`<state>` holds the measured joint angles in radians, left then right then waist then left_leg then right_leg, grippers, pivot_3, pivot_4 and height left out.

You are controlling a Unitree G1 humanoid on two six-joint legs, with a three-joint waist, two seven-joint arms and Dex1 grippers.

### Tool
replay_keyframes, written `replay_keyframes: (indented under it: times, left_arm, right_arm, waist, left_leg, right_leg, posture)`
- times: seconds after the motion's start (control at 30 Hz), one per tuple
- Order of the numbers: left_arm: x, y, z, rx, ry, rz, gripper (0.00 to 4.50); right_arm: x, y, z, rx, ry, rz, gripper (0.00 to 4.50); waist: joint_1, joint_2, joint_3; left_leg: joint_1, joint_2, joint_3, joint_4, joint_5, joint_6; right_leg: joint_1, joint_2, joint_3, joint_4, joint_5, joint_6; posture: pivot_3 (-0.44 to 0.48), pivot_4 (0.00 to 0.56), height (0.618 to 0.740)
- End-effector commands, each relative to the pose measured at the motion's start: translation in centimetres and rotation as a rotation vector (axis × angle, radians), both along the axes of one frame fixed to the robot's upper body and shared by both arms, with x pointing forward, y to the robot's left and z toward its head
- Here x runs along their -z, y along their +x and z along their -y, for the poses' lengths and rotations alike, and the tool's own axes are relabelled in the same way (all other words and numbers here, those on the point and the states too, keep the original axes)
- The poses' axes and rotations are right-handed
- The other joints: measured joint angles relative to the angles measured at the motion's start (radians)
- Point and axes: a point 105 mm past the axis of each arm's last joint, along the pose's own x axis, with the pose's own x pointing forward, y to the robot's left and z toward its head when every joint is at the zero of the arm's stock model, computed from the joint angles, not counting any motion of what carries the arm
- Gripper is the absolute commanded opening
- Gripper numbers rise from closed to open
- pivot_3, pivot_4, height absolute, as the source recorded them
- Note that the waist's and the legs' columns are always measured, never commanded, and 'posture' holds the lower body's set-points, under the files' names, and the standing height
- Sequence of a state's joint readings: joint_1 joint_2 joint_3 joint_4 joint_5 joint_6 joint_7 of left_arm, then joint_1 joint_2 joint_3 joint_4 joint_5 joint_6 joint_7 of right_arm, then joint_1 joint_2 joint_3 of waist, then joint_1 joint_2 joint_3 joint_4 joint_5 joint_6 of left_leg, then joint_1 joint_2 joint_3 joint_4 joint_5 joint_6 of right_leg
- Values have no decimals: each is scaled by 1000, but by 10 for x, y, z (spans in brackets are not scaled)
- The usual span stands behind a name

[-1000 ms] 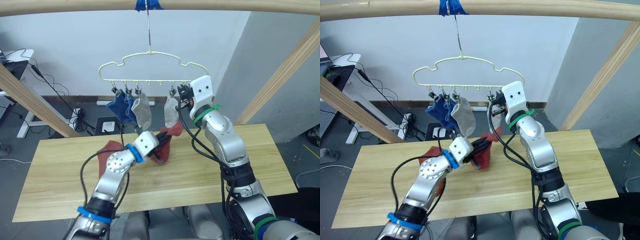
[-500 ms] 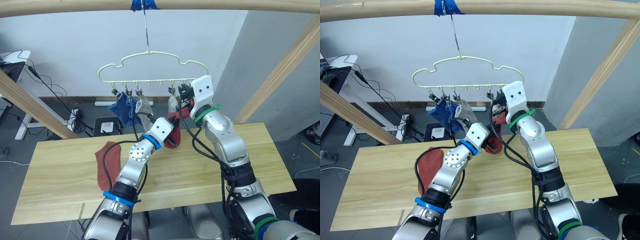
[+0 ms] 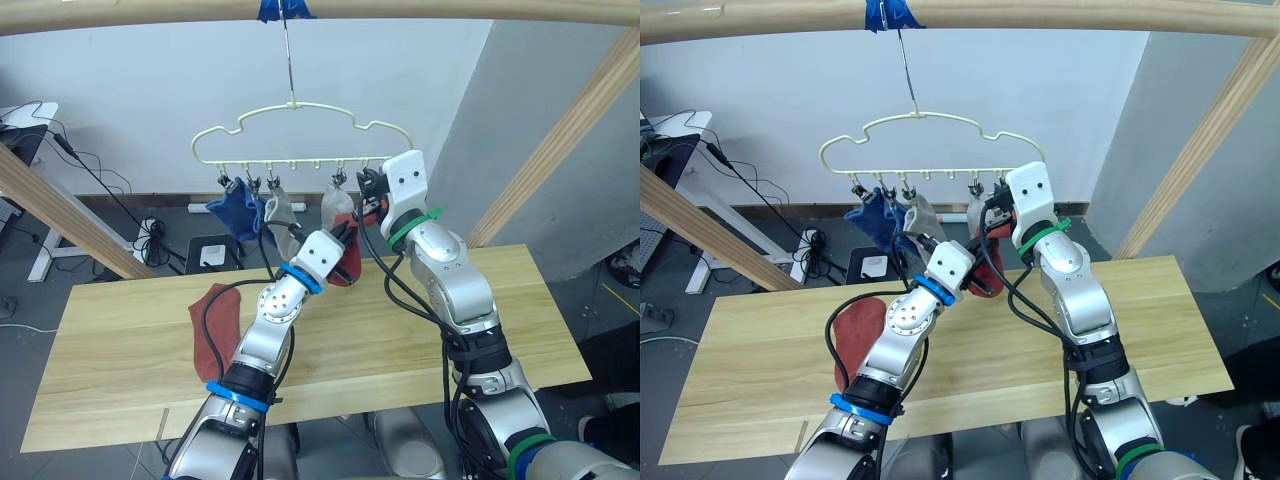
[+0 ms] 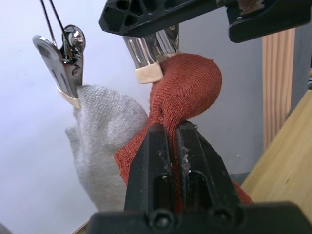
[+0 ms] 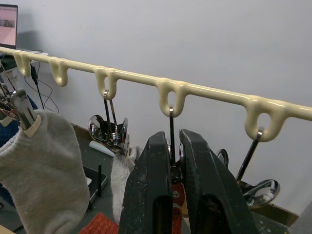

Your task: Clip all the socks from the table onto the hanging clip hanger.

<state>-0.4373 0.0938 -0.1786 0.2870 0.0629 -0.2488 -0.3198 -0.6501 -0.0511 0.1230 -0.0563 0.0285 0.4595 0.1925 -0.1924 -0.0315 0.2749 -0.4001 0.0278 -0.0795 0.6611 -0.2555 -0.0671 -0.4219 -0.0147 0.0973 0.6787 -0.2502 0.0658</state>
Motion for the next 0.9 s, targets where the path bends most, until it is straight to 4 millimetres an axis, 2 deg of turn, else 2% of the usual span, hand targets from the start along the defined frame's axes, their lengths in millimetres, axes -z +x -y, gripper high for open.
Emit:
replay_keyframes:
  times: [0.03, 0.43, 0.73, 0.9]
  left_arm:
    - [-17, -3, 4, 5, -25, 69, 0]
    - [-22, 0, 6, -12, -38, 82, 0]
    - [-23, 1, 7, -15, -43, 85, 0]
    - [-24, 2, 6, -24, -44, 90, 0]
  right_arm:
    - [-16, -5, 0, -5, 41, 41, 20]
    - [-13, -6, -1, -14, 79, 1, 20]
    - [-15, -8, 0, -16, 60, 12, 3271]
    - [-19, -18, 3, -35, 26, 38, 3271]
  waist:
    - [0, 0, 0]
    - [0, 0, 0]
    - [0, 0, 0]
    - [0, 0, 0]
  left_leg:
    - [0, 0, 0, 0, 0, 0]
    - [0, 0, 0, 0, 0, 0]
    - [0, 0, 0, 0, 0, 0]
    - [0, 0, 0, 0, 0, 0]
  right_leg:
    - [0, 0, 0, 0, 0, 0]
    - [0, 0, 0, 0, 0, 0]
    - [0, 0, 0, 0, 0, 0]
    - [0, 0, 0, 0, 0, 0]
  posture:
    - [-221, 215, 740]
    - [-220, 216, 740]
    - [-220, 219, 740]
    - [-221, 219, 740]
